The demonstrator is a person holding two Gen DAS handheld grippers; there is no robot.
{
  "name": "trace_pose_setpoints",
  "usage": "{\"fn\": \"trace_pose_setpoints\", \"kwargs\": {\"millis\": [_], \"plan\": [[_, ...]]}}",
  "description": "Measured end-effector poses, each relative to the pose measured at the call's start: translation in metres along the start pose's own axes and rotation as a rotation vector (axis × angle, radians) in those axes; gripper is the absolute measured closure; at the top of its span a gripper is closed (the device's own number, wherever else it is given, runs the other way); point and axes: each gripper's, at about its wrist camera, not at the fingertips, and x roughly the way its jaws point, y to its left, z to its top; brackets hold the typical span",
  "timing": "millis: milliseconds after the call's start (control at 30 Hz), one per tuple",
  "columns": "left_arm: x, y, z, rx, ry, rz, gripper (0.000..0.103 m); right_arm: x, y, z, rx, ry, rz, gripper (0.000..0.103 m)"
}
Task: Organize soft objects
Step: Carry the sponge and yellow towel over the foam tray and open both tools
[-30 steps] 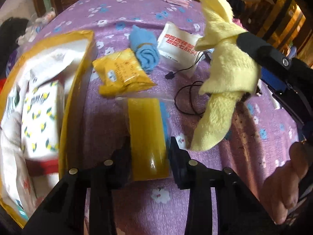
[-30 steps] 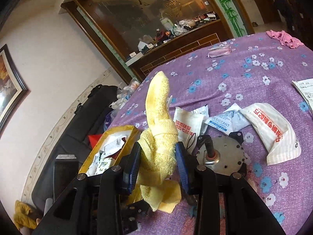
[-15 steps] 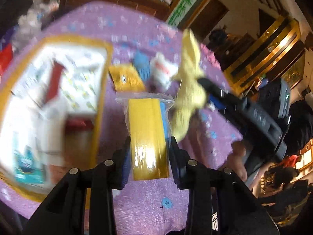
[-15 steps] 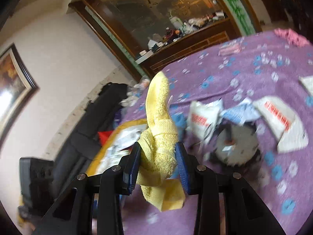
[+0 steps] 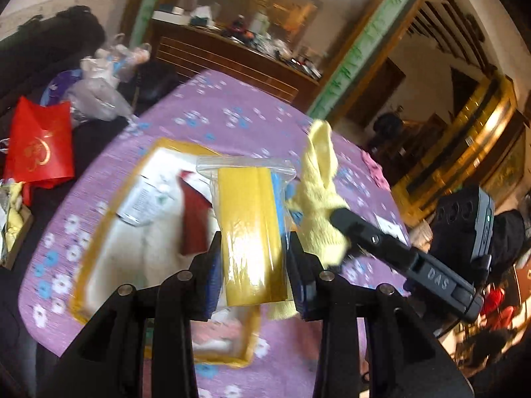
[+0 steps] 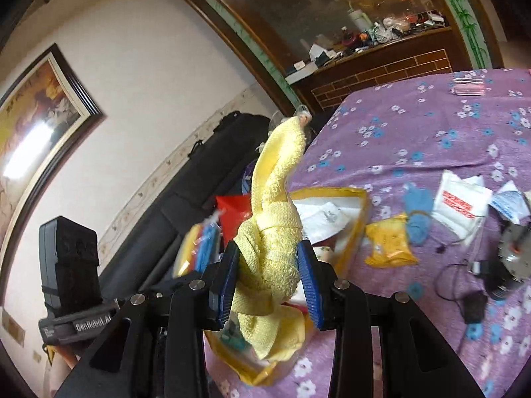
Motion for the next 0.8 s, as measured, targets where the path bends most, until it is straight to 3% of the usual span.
{"fn": "trace_pose_setpoints", "kwargs": {"millis": [233, 500, 667, 800], "plan": [[0.017, 0.038, -0.002, -0.081, 0.033, 0.008, 0.071, 0.028, 0.003, 0.005, -0.013, 0.052, -0.015, 0.068], [0.021, 0.050, 0.004, -0.088, 0.023, 0.001, 0.071, 0.050, 0.016, 0.012, 0.010, 0.065, -0.005, 0.068], [0.030, 0.063, 0.022, -0.103, 0.011, 0.028, 0.071, 0.066, 0.014, 0.023, 0.083, 0.079, 0.033, 0.068], [0.054, 0.082, 0.039, -0.119, 0.031, 0.093, 0.071, 0.095, 0.017, 0.032, 0.094, 0.098, -0.002, 0.068]]}}
